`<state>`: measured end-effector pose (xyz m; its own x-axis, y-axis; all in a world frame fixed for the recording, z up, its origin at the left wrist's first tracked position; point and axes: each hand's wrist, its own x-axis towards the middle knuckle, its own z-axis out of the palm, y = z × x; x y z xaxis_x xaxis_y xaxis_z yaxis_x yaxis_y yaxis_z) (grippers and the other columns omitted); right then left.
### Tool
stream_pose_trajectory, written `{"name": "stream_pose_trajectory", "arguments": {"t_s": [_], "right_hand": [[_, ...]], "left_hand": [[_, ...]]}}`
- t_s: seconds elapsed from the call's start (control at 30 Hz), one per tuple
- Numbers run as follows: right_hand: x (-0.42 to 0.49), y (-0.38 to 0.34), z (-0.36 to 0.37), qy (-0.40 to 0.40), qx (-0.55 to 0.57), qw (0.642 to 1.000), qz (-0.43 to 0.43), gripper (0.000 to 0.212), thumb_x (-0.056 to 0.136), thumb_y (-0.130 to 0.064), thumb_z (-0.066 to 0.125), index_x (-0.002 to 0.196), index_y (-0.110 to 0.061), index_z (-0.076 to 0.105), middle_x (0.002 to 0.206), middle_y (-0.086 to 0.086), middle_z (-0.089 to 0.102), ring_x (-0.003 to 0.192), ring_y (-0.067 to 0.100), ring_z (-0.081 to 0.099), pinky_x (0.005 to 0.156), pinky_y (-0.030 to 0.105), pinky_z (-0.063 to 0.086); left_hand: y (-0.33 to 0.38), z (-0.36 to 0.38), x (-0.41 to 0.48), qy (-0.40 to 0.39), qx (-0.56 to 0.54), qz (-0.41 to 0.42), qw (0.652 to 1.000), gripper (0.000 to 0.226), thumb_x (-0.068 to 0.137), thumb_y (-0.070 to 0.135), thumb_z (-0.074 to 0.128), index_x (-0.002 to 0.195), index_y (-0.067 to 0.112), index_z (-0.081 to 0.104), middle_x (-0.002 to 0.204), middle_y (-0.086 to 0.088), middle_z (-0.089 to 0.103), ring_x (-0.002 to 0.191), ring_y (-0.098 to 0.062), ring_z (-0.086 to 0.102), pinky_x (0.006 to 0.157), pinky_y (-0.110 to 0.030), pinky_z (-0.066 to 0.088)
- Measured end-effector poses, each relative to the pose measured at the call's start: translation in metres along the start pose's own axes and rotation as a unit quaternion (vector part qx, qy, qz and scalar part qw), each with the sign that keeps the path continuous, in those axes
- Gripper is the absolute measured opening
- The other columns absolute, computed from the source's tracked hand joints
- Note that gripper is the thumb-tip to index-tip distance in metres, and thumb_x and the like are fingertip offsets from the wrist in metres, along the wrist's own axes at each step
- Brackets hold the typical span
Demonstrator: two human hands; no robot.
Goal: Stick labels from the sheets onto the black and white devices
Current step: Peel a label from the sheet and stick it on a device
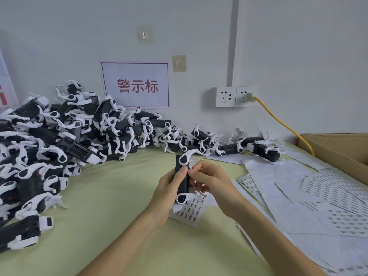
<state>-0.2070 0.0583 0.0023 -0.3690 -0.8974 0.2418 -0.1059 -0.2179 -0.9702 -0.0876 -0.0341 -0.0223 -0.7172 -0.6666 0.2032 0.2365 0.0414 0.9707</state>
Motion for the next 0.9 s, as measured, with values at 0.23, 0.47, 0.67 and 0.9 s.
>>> {"name": "stream_pose_trajectory", "arguments": {"t_s": [0.23, 0.47, 0.67, 0.9], "right_hand": [[0.0004, -0.0010, -0.0013, 0.003, -0.023, 1.000, 0.010, 0.020, 0.096, -0.014, 0.067, 0.077, -0.012, 0.058, 0.068, 0.004, 0.061, 0.056, 0.015, 0.044, 0.052, 0.024, 0.028], [0.0007, -0.0008, -0.0016, 0.015, -0.005, 1.000, 0.022, 0.021, 0.094, -0.006, 0.063, 0.075, -0.012, 0.055, 0.067, 0.005, 0.058, 0.058, 0.015, 0.046, 0.054, 0.025, 0.028], [0.0009, -0.0013, -0.0025, 0.005, 0.011, 1.000, 0.028, 0.016, 0.094, -0.012, 0.065, 0.080, -0.009, 0.057, 0.071, 0.008, 0.059, 0.059, 0.016, 0.048, 0.054, 0.024, 0.031], [0.0002, -0.0036, -0.0017, -0.014, 0.005, 1.000, 0.004, 0.025, 0.094, -0.011, 0.066, 0.071, -0.016, 0.058, 0.071, 0.008, 0.060, 0.055, 0.013, 0.048, 0.053, 0.025, 0.029]], "left_hand": [[-0.0048, -0.0003, 0.0035, -0.006, -0.030, -0.038, 0.999, 0.031, 0.106, 0.037, 0.049, 0.101, 0.013, 0.068, 0.085, -0.007, 0.075, 0.080, -0.018, 0.073, 0.066, -0.028, 0.058], [-0.0042, 0.0010, 0.0023, -0.005, -0.037, -0.064, 0.997, 0.015, 0.106, 0.018, 0.051, 0.111, 0.011, 0.064, 0.088, -0.004, 0.072, 0.088, -0.020, 0.071, 0.097, -0.055, 0.053], [0.0008, 0.0012, -0.0003, -0.038, -0.043, -0.039, 0.998, 0.035, 0.095, 0.046, 0.064, 0.100, 0.012, 0.062, 0.086, -0.004, 0.066, 0.083, -0.019, 0.066, 0.075, -0.030, 0.055], [-0.0018, -0.0014, 0.0034, -0.043, -0.060, -0.038, 0.997, 0.042, 0.097, 0.048, 0.058, 0.100, 0.007, 0.060, 0.090, -0.011, 0.063, 0.087, -0.024, 0.069, 0.072, -0.029, 0.057]]}}
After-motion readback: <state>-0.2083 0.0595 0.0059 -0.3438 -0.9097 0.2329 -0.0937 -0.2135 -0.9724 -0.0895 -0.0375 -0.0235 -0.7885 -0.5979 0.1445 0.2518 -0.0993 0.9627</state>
